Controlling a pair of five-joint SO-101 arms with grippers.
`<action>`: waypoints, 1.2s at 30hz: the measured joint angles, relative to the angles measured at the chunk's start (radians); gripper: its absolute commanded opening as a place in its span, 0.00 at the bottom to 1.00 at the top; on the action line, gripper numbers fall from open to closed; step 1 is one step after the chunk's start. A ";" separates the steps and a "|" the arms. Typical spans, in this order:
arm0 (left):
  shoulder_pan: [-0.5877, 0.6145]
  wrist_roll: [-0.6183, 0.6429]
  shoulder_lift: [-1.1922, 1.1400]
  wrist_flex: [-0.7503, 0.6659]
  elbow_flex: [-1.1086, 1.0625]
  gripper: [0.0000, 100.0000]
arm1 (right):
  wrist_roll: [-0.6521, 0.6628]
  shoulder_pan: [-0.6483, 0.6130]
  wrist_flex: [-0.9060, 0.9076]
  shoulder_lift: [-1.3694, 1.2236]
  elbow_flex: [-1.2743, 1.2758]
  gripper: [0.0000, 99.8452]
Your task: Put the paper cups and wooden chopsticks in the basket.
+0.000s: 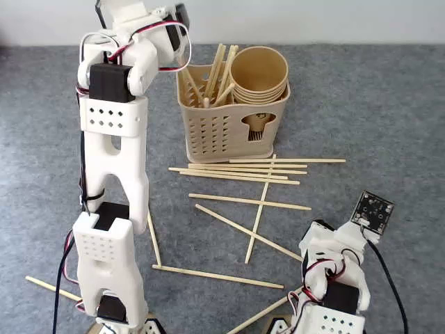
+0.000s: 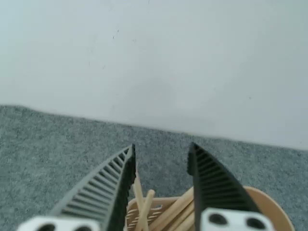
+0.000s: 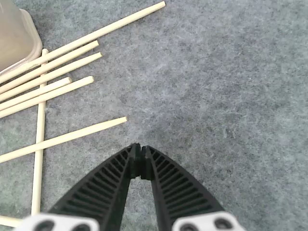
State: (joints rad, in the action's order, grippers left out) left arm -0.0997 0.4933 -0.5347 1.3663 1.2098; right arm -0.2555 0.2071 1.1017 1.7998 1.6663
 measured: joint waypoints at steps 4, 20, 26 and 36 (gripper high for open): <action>0.000 0.000 0.048 0.074 0.000 0.21 | 0.000 0.000 0.000 0.000 0.000 0.01; 0.259 0.000 0.244 0.368 -0.261 0.19 | 0.000 0.000 0.000 0.000 0.000 0.01; 0.439 0.000 0.261 0.368 -0.543 0.19 | 0.000 0.000 0.000 0.000 0.000 0.01; 0.712 0.000 0.463 0.368 -1.099 0.19 | 0.000 0.000 0.000 0.000 0.000 0.01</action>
State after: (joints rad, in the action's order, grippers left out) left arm 0.6122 0.4933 -0.0713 1.7346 0.1112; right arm -0.2555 0.2071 1.1017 1.7998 1.6663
